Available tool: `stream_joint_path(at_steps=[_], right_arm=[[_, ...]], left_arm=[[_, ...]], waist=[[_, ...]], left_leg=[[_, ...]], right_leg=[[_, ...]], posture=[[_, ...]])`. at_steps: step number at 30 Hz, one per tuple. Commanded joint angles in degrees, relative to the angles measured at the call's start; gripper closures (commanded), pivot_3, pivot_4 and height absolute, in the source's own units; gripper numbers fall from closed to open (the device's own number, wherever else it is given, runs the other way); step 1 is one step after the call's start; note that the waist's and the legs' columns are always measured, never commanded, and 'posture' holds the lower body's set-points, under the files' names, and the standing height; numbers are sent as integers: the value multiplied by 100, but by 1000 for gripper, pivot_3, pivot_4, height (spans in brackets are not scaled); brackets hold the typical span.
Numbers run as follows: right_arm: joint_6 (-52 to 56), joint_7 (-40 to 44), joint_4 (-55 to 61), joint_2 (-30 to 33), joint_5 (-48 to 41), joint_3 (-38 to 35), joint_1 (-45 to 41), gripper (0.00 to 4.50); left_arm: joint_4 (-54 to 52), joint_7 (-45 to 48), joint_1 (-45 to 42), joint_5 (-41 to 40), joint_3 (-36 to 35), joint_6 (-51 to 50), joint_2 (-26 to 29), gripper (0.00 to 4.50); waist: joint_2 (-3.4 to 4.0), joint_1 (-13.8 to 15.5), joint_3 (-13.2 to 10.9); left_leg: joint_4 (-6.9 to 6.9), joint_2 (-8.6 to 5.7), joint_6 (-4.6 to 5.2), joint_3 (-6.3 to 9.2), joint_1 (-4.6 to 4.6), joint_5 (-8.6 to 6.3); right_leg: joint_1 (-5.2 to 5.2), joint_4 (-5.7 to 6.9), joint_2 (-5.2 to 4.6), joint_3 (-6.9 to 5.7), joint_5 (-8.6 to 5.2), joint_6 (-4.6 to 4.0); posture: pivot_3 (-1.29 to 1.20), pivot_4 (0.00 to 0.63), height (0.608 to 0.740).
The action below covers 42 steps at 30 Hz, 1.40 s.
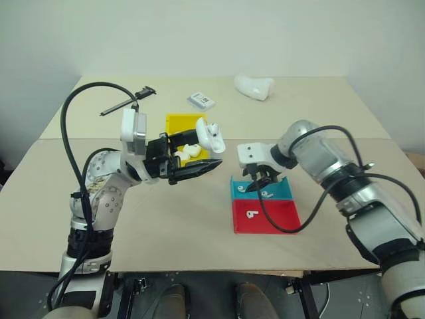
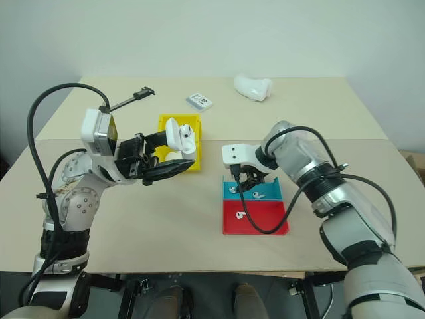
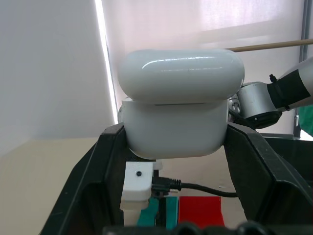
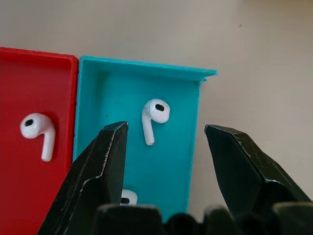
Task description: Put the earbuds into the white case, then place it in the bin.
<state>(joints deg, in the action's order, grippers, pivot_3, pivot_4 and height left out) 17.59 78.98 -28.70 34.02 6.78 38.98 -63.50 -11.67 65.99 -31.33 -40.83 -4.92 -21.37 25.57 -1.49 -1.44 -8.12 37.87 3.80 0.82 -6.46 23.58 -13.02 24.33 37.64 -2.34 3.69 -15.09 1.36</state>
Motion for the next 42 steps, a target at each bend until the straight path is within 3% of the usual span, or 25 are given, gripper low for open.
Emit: stream_joint_path(at_steps=[1,11,15,19,25,33,37,42], right_arm=[[-86,78,-211,-172,356,-29,-244,1498],[-237,81,-584,-537,791,-111,-151,1498],[-267,117,-550,-561,852,-122,-65,2320],[-290,122,-505,-574,897,-107,35,3773],[5,205,-209,-520,827,-298,252,3882],[1985,-286,1747,193,-291,-2264,944,3882],[3523,-963,3277,-69,-1981,-4744,1597,3882],[5213,-1847,4867,-844,-3954,-6689,1784,3882]], left_arm=[[-297,-109,11,-126,-109,71,53,1767],[-422,-266,34,-144,-64,65,25,1767],[-437,-289,51,-146,-55,66,20,1767],[-415,-291,58,-131,-64,79,36,1767],[-394,-281,62,-128,-62,79,41,1767],[-289,-193,-35,-161,16,95,-52,1767],[-69,18,-231,-206,71,101,-99,1767],[304,129,-484,-152,151,219,-271,1767]], waist=[[1,24,0],[2,41,0],[2,40,0],[2,41,1],[2,40,1],[2,82,1],[2,82,1],[2,50,1]], left_leg=[[0,0,0,-2,-1,0],[0,0,-1,-14,-3,1],[0,0,-2,-15,-6,1],[0,-1,-2,-16,-10,1],[0,-1,-2,-16,-19,1],[0,-3,-2,-14,-2,1],[-1,-3,-2,-10,-3,1],[-2,-1,-2,4,-13,1]], right_leg=[[0,0,0,-1,0,0],[-1,2,0,-2,1,-1],[-3,4,0,-2,1,-2],[-6,5,0,-2,1,-2],[-14,5,0,-2,1,-2],[-5,-1,-5,-5,1,-2],[-7,-1,-5,-7,1,-2],[-11,5,-2,-2,1,-2]], posture=[[0,150,740],[0,150,740],[0,150,740],[0,150,740],[0,150,740],[0,150,740],[0,150,740],[0,150,740]])
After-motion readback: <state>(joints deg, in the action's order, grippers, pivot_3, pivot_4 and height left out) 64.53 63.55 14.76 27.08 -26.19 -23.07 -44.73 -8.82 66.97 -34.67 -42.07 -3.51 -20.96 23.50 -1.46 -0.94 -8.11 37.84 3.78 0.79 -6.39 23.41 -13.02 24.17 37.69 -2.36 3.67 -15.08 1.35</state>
